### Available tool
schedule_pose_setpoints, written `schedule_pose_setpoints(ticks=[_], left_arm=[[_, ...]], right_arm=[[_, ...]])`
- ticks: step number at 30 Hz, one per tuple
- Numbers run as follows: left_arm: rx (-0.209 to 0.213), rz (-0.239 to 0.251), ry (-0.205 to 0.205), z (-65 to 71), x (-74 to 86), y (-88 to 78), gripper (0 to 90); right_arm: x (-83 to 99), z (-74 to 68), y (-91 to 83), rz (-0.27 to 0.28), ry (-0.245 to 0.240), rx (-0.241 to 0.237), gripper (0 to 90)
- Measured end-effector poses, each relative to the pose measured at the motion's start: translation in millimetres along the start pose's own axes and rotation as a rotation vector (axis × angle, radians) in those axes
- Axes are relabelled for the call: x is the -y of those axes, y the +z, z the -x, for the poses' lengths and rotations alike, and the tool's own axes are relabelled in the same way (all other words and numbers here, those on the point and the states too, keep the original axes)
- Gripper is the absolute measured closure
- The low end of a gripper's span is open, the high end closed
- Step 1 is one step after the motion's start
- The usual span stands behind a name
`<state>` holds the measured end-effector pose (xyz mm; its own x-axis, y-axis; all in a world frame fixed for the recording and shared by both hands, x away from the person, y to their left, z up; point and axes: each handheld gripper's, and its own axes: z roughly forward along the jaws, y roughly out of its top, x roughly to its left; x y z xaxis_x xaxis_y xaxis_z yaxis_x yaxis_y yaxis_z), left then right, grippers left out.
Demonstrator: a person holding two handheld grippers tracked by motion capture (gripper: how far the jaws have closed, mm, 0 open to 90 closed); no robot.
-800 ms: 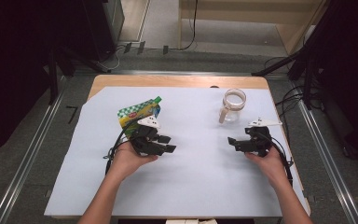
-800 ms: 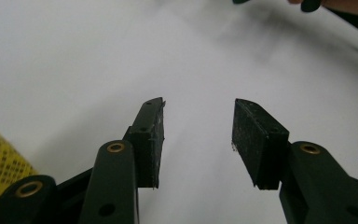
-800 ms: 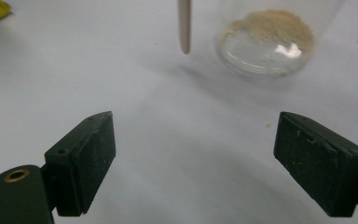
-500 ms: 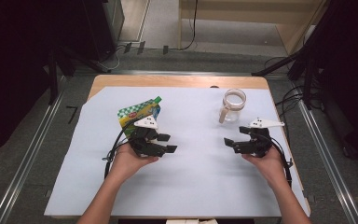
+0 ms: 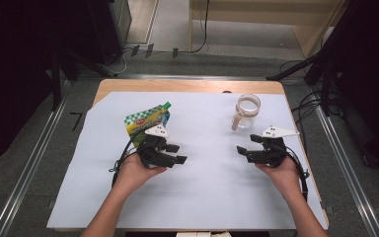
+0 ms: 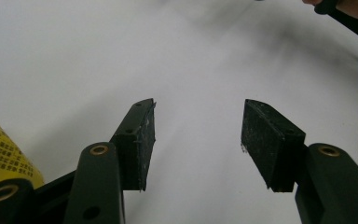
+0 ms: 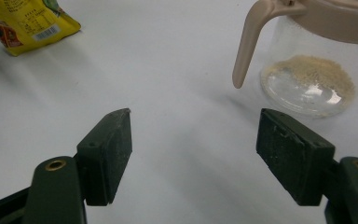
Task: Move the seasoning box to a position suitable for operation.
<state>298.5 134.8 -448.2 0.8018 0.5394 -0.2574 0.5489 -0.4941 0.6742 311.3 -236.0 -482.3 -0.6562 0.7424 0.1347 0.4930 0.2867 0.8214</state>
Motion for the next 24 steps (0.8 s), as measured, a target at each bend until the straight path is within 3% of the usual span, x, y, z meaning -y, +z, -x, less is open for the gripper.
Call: schedule_pose_setpoints(ticks=[8,13,17,21,24], left_arm=[[-0.009,-0.023,0.061,5.4,1.2,5.8,40.7],[-0.003,-0.018,0.056,5.2,1.4,-1.2,40.1],[-0.009,-0.005,0.055,4.6,2.2,-5.6,40.0],[-0.040,0.017,0.060,5.0,3.8,-11.1,40.0],[-0.032,0.032,0.048,4.8,7.0,-15.6,40.7]], right_arm=[[1.0,4.0,0.2,-0.008,0.017,-0.005,30.2],[1.1,8.7,1.1,0.000,0.035,0.000,31.2],[0.4,15.7,0.8,0.011,0.033,0.036,32.1],[1.4,28.7,-0.3,0.026,0.073,0.063,33.2],[2.5,39.3,-2.0,0.044,0.102,0.088,33.4]])
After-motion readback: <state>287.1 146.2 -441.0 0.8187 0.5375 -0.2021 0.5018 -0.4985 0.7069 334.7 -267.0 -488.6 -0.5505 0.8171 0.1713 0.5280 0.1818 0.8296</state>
